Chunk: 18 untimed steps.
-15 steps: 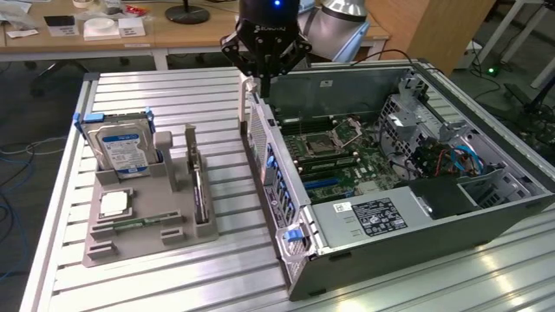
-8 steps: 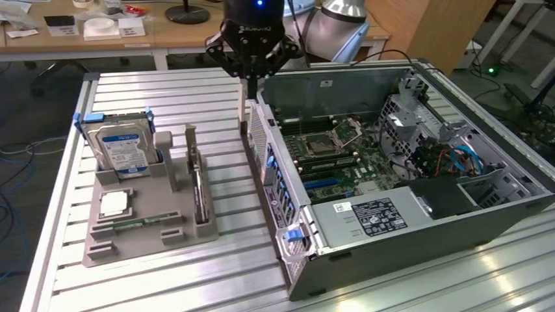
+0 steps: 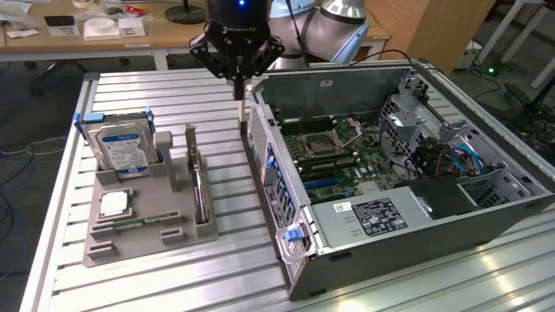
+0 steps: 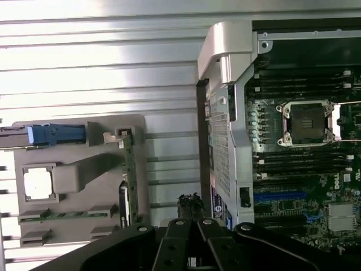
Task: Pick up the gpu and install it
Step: 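Reach for the gpu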
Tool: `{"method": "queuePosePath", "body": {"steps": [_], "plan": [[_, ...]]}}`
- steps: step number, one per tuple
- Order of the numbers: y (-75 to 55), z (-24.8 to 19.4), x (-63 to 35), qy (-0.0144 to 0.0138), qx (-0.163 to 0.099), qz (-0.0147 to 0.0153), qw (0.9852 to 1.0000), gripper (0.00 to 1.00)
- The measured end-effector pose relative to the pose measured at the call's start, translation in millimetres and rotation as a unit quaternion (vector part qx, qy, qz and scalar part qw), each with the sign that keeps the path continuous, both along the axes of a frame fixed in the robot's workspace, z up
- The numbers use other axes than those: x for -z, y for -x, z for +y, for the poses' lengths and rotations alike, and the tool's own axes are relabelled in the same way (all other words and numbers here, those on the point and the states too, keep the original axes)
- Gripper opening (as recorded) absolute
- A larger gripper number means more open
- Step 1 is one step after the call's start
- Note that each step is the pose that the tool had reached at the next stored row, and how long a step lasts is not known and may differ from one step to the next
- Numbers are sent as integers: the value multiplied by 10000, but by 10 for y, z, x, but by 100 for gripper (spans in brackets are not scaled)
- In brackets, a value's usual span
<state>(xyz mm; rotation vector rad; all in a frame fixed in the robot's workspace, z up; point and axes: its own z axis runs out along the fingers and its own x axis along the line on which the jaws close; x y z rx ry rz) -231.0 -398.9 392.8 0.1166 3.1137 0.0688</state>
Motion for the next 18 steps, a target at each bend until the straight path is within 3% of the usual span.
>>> {"method": "queuePosePath", "body": {"steps": [11,18], "plan": [[304,0,2,0,-6,0,10000,11],[424,-2,2,0,-159,0,9999,11]]}}
